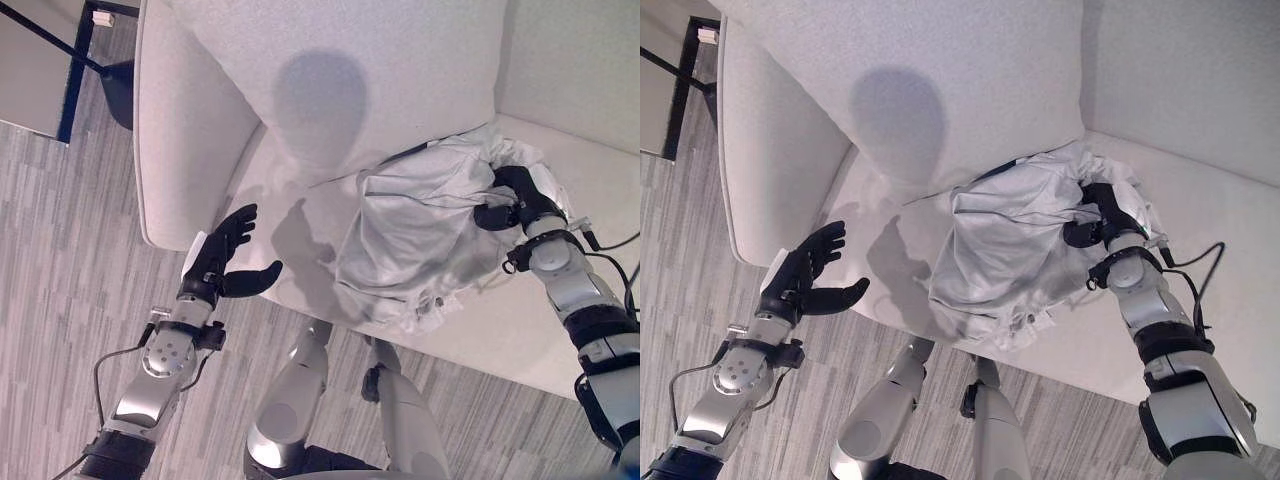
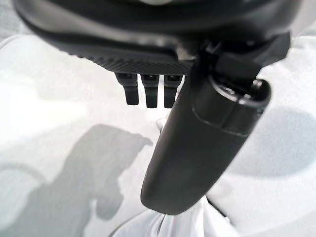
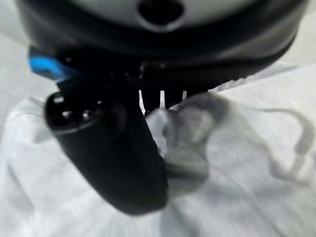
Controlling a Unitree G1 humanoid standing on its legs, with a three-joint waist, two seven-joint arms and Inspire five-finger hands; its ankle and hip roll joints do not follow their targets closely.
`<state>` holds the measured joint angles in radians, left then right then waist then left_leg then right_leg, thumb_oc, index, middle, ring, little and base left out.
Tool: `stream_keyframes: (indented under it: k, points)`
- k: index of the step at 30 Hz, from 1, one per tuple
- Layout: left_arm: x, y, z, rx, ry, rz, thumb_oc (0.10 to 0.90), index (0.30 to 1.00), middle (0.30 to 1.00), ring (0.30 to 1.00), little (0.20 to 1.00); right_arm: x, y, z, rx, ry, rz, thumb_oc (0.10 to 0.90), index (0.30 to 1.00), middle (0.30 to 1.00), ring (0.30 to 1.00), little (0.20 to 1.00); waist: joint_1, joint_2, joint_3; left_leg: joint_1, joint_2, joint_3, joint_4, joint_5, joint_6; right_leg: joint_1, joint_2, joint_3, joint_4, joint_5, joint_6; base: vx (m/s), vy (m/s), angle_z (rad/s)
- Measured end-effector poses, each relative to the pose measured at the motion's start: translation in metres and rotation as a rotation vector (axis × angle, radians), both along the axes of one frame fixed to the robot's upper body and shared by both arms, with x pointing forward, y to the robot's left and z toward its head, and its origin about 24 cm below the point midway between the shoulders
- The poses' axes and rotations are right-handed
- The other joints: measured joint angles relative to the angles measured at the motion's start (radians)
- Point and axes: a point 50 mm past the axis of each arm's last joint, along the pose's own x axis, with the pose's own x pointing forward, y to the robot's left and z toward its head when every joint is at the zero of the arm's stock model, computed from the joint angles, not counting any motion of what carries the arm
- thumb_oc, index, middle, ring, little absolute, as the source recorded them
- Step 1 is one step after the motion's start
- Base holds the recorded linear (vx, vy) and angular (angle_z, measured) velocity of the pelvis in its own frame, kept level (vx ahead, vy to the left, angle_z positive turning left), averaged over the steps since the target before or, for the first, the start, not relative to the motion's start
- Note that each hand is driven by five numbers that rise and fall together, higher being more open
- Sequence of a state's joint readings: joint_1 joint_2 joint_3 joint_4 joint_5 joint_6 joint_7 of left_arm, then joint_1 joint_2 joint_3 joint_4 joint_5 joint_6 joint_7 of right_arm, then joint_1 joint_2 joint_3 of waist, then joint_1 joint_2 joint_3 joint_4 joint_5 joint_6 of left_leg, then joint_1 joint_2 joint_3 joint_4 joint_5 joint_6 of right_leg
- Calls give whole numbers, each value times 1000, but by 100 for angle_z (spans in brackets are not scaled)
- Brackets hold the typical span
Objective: Hang the clothes on the sofa on the clothes rack.
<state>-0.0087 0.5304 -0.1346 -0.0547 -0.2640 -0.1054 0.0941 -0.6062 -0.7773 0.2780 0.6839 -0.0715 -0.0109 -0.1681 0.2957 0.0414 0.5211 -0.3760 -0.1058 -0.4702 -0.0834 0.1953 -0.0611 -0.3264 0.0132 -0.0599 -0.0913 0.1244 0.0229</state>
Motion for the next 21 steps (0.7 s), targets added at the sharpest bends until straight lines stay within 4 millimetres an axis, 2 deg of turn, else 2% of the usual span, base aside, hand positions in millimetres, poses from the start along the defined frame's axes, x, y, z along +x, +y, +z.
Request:
stream_keyframes:
  k: [5,7,10,12,13,15,16,17,18,19,21]
  points:
    - [7,5,14,48,-43,15,800,900,900,900,900,-25,-1,-20,124,-50,-27,400,300,300,300,300,-22,8,2,18,-2,4,-2,3,5,18,-3,2,0,-5,0,3,-20,0]
    - [8,6,22,71,-72,16,800,900,900,900,900,-34,-3,-28,147,-47,-42,400,300,300,300,300,-54,10,1,40,-4,10,-4,2,4,38,-6,9,0,-7,0,-29,-92,-9]
    - [12,3,29,71,-101,4,800,900,900,900,900,-39,-3,-23,165,-85,-36,400,300,300,300,300,-86,10,1,71,-6,28,-4,1,3,65,-9,24,0,-7,1,5,-66,-15]
    - [14,1,33,72,-114,-5,800,900,900,900,900,-38,0,-11,158,-129,-15,400,300,300,300,300,-112,10,0,83,-5,34,-4,1,2,75,-9,27,0,-4,4,-7,-25,-10]
    - [17,-2,35,81,-123,-20,800,900,900,900,900,-38,4,5,177,-200,9,400,300,300,300,300,-127,9,0,94,-3,42,-5,1,2,84,-8,36,0,-3,6,0,-7,-13]
    - [20,-6,39,87,-131,-42,800,900,900,900,900,-34,6,24,159,-255,33,400,300,300,300,300,-141,8,0,113,-2,50,-5,-10,-10,102,-8,43,0,-2,7,24,-16,-15]
    - [20,-10,42,91,-142,-68,800,900,900,900,900,-35,5,51,96,-317,63,400,300,300,300,300,-145,8,-2,129,-1,55,-5,-19,-10,116,-8,50,0,-1,8,99,-23,-12]
    - [20,-11,44,92,-147,-74,800,900,900,900,900,-37,5,63,63,-344,80,400,300,300,300,300,-149,7,-2,137,0,57,-5,-21,-6,124,-7,50,0,-1,7,111,-18,-11]
    - [19,-12,45,94,-154,-84,800,900,900,900,900,-40,6,85,10,-401,117,400,300,300,300,300,-152,3,-7,149,1,59,-4,-26,-1,136,-7,51,0,-2,7,115,-14,-2]
    - [19,-12,46,94,-154,-85,800,900,900,900,900,-40,6,88,4,-410,122,400,300,300,300,300,-153,3,-7,152,1,59,-4,-27,0,138,-7,51,0,-2,6,40,-6,-4]
    - [19,-14,47,97,-151,-101,800,900,900,900,900,-43,7,136,-69,-516,172,400,300,300,300,300,-161,-3,-15,193,1,64,-4,-25,8,179,-7,52,0,-5,3,65,-3,-2]
